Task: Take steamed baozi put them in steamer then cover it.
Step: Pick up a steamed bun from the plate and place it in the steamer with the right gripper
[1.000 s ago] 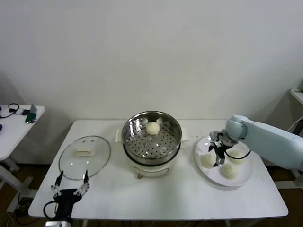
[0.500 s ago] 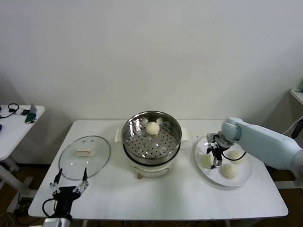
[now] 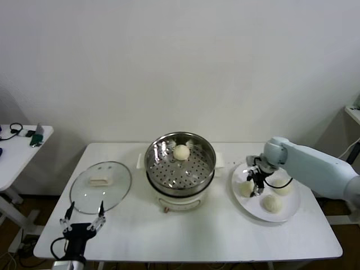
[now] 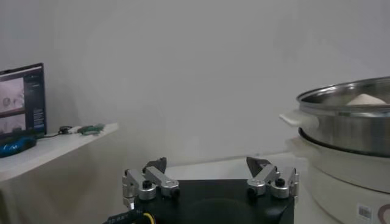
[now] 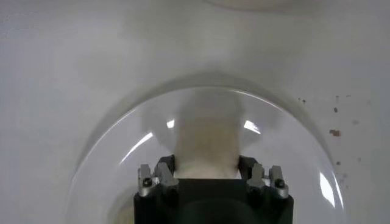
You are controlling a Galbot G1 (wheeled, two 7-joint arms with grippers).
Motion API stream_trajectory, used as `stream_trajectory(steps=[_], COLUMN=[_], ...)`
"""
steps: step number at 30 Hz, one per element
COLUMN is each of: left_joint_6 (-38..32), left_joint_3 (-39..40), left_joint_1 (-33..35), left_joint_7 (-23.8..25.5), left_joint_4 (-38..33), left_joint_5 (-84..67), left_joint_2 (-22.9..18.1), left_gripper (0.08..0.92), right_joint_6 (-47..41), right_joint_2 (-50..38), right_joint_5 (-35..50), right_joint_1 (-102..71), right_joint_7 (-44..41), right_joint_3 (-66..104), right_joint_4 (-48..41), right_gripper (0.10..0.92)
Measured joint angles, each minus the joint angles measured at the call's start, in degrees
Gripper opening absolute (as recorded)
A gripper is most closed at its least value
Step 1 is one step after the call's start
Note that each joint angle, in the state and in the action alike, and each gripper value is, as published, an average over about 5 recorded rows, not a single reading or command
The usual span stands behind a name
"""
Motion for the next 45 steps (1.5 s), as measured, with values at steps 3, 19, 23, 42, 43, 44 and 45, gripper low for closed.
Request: stream_trajectory(steps=[3,19,23,42,43,44,45], left_joint_6=[0.0,-0.2,-0.4,-1.4,-1.4,-1.4,-1.3], left_joint_3=[0.2,2.6,3.4,4.3,4.3,4.3,4.3], left_joint_1=[0.0,0.8,1.4,4.1,4.0,4.0,3.9], left_joint_7=[0.0,0.1,0.4,0.3,0.3,0.3,0.3], left_joint_4=[-0.1,-0.9,-1.6,-4.1,-4.1,-4.1,-4.0], left_joint_5=[0.0,0.1,0.3,-0.2,-0.2,-0.2,-0.2], left_joint_2=[0.0,-0.2,0.0,1.7,1.8,1.8,1.7], left_gripper=[0.823,0.823,0.823,0.823,0.823,0.823,0.823], right_joint_6=[-0.5,-2.1,-3.1,-7.2,-7.2,-7.3,-7.3], right_joint_2=[-0.4,8.1,12.9,32.9,33.7,34.3,35.0], right_joint_5=[3.2,27.8,33.6,44.3,44.3,44.3,44.3], right_joint_1=[3.5,30.7,34.0,32.8,32.3,31.8,31.2], right_joint_7=[0.2,1.3,2.7,9.5,9.7,9.8,9.9], right_joint_3=[-2.2,-19.8,-22.0,-27.3,-27.5,-27.6,-27.6], right_joint_4=[0.9,4.3,4.5,2.5,2.3,2.0,1.7], right_gripper=[0.67,0.674,0.682,0.687,0.687,0.687,0.687])
